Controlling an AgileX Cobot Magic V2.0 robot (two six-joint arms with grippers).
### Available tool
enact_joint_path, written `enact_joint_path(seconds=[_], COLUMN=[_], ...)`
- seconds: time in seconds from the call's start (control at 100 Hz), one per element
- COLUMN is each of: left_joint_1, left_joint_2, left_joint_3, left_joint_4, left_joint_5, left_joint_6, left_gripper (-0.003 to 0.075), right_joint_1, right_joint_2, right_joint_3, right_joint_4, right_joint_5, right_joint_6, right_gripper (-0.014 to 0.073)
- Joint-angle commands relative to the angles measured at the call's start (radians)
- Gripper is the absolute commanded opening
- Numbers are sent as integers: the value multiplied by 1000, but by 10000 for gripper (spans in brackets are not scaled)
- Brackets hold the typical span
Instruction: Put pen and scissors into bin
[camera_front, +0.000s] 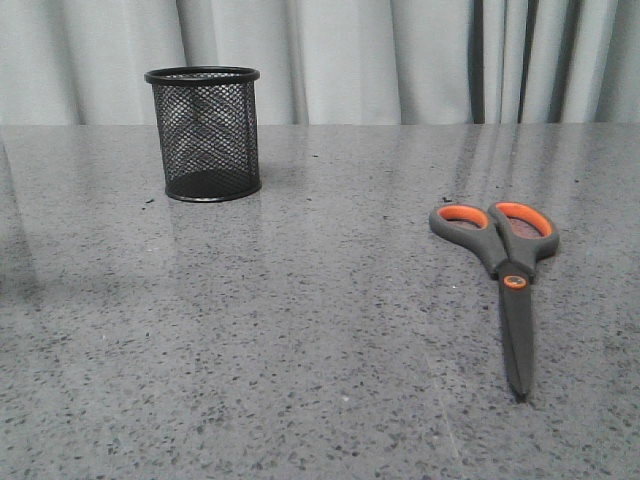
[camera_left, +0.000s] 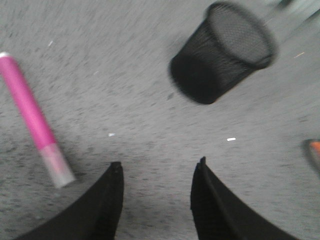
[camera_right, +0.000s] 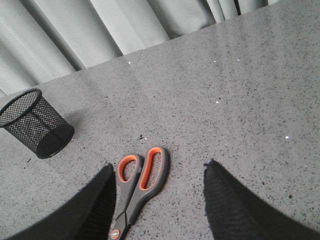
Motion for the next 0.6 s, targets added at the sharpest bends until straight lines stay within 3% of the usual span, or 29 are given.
enact_joint_path(seconds=[0.0, 0.2, 0.4, 0.59], left_joint_1=[2, 2, 4, 31], left_joint_2=[133, 351, 409, 435], left_joint_3=[-152, -302, -307, -307], left_joint_4=[125, 211, 371, 392], left_joint_5=[70, 170, 164, 160], left_joint_6=[-111, -180, -364, -364], left_gripper=[289, 302, 307, 307], right_joint_1=[-5, -5, -5, -5], right_joint_2=[16, 16, 16, 16], right_joint_3=[-40, -40, -40, -40], right_joint_4=[-3, -3, -3, -3], right_joint_5=[-58, -52, -37, -21], right_joint_6=[-14, -14, -14, -14], right_gripper=[361, 361, 361, 361])
